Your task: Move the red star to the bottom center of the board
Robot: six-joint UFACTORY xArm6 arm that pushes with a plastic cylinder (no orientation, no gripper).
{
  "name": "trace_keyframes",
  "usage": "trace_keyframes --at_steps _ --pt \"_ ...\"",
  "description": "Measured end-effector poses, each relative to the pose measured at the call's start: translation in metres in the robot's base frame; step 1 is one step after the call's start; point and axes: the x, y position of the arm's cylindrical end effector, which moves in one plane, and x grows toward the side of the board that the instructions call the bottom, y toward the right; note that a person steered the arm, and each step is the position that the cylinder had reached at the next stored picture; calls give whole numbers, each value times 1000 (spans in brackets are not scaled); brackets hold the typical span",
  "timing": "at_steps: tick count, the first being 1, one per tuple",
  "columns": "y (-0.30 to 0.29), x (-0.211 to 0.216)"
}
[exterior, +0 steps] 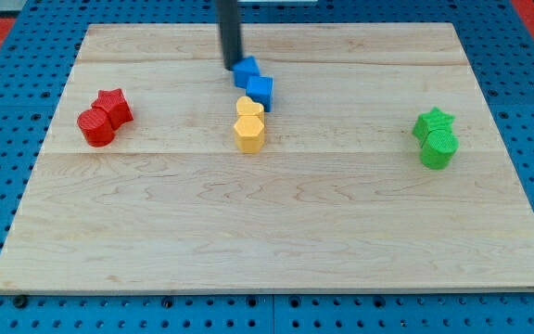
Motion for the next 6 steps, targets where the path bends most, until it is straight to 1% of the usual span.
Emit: trace_keyframes --at_steps 1,2,3,4,5,6 --pt "-62 2" --pt "-171 6" --pt "-200 54" --pt "-161 100" --pt "-146 146" --pt "-99 194"
